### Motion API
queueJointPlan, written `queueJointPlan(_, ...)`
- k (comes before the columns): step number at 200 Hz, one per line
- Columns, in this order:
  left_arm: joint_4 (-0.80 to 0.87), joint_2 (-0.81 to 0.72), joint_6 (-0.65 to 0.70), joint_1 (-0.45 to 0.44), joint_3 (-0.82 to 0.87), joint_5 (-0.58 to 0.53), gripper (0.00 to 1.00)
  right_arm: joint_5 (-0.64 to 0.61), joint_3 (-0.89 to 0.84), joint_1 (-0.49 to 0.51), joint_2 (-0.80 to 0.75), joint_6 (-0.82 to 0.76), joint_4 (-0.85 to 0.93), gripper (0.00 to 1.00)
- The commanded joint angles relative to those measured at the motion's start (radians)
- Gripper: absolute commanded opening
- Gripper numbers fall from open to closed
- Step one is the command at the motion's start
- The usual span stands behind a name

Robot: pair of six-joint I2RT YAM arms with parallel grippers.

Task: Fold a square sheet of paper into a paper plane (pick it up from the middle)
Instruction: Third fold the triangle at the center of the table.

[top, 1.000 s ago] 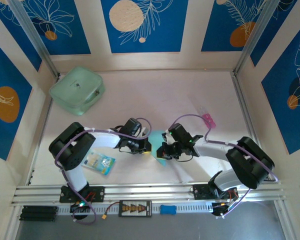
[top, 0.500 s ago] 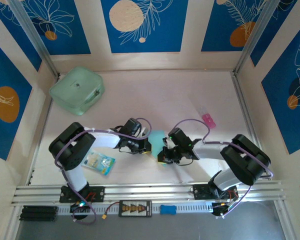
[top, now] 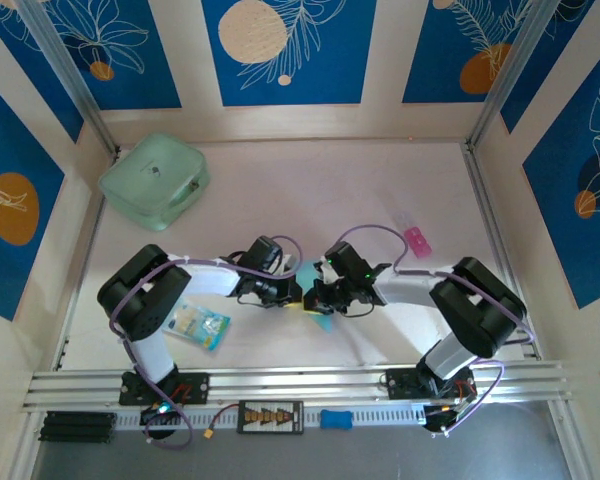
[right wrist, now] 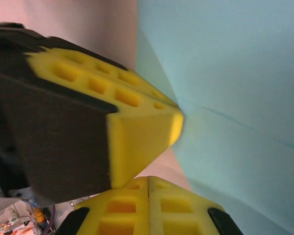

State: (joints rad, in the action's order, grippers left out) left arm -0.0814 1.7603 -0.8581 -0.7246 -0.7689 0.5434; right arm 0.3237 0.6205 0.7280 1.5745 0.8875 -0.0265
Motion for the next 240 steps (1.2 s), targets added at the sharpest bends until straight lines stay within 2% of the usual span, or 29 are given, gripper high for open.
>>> queueJointPlan(1,0.047,0.032,0.002,0.007,0.032,-0.049,0.0,0.013,-0.019,0.014,0.047,-0.002,0.003,0.05)
queueJointPlan(27,0.04,0.034,-0.005,0.007,0.04,-0.058,0.0,0.025,-0.116,0.02,-0.016,0.03,-0.052,0.06)
queueJointPlan(96,0.049,0.042,-0.001,0.008,0.029,-0.054,0.0,-0.002,-0.325,0.003,-0.233,0.071,-0.036,0.07)
queueJointPlan(154,0.047,0.039,-0.005,0.008,0.029,-0.052,0.0,-0.044,-0.268,-0.017,-0.375,0.06,0.045,0.08)
queueJointPlan(184,0.039,0.042,-0.01,0.009,0.031,-0.047,0.0,-0.092,-0.19,-0.025,-0.325,0.051,0.031,0.08)
queueJointPlan(222,0.028,0.041,-0.01,0.008,0.036,-0.044,0.0,-0.056,-0.143,-0.035,-0.166,0.053,-0.039,0.08)
queueJointPlan(240,0.029,0.039,-0.007,0.008,0.036,-0.047,0.0,-0.071,-0.154,-0.03,-0.122,0.058,-0.005,0.05)
